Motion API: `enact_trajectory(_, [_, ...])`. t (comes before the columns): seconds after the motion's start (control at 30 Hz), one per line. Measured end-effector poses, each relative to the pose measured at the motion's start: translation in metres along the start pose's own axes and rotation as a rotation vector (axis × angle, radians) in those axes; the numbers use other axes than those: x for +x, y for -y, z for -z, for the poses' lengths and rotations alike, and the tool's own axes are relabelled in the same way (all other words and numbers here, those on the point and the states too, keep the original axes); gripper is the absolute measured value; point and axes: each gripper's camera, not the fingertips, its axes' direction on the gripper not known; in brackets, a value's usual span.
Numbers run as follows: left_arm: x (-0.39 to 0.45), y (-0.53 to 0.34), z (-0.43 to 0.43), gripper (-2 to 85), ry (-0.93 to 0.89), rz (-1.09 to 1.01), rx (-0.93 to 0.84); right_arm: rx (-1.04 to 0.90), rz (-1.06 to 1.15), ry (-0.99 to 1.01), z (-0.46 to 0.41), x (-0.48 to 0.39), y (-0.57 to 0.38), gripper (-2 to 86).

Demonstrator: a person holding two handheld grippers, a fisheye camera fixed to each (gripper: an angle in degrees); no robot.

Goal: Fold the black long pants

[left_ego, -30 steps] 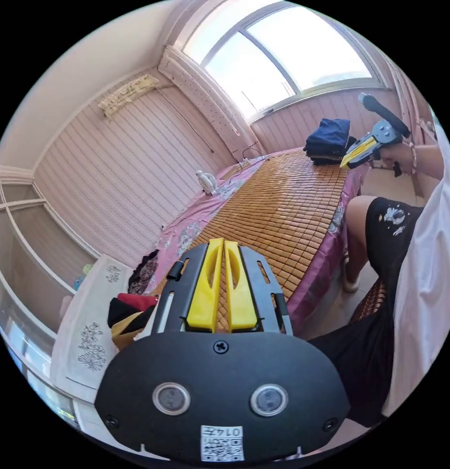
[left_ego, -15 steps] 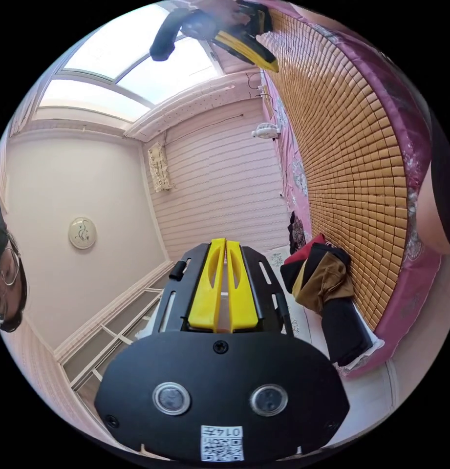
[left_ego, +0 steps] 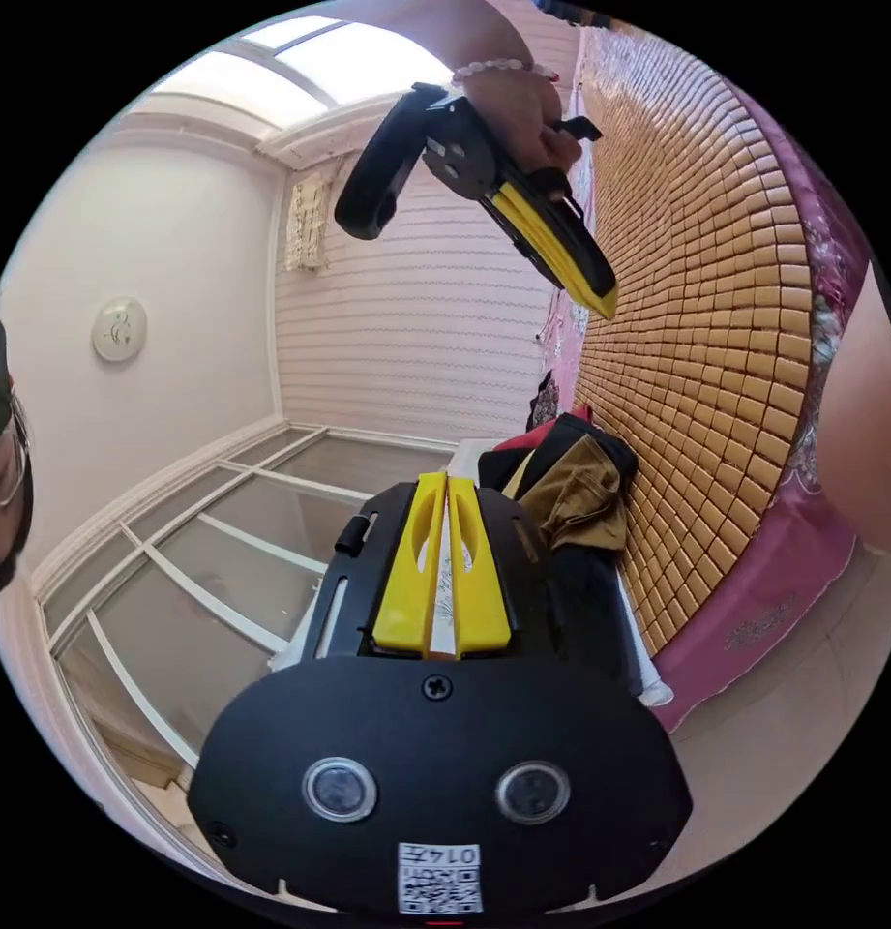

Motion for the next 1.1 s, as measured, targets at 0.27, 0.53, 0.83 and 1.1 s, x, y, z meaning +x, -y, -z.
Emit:
enact_trajectory(0.27, [-0.006,-0.199,-0.118,0.1,-0.323,1.284,-0.516,0.108,0.007,0.173,-0.126,0.054,0.111,6.2])
enact_trajectory(0.53, [0.046,-0.329,-0.187,13.3,-0.396,1.659,-0.825,0.057,-0.007,0.059,-0.246,0.061,0.225,13.4])
enact_trajectory(0.83, [0.028,-0.371,-0.238,3.6,-0.505,1.677,-0.926,0.044,-0.019,0.280,-0.202,0.104,0.223,2.3])
enact_trajectory(1.1, [-0.082,-0.356,-0.236,-0.8,-0.455,1.648,-0.657,0.307,-0.096,0.321,-0.031,0.146,0.184,1.4])
